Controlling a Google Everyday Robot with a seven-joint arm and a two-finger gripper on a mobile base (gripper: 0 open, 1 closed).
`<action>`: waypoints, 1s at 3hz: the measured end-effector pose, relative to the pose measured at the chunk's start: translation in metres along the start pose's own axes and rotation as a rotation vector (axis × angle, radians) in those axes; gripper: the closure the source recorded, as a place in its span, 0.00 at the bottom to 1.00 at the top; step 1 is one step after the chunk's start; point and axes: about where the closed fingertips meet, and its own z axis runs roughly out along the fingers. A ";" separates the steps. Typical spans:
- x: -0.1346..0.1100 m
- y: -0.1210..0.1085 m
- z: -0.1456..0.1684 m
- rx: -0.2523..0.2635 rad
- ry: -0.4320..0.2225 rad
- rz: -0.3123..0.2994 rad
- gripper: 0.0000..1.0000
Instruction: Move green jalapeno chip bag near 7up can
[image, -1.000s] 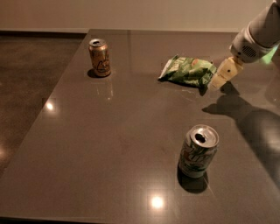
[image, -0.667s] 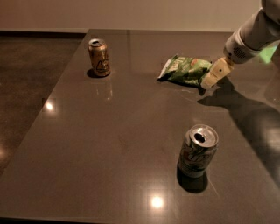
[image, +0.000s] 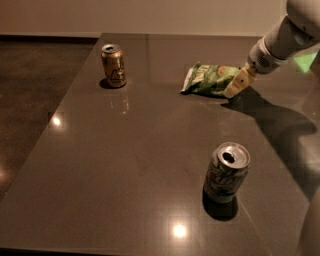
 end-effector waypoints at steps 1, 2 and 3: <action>-0.002 0.000 0.005 -0.018 -0.009 0.011 0.47; -0.004 0.006 -0.001 -0.040 -0.030 0.007 0.71; -0.004 0.020 -0.019 -0.054 -0.057 -0.013 0.94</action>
Offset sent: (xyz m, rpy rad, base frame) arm -0.0159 0.0086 0.0171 0.0808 0.0009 0.0375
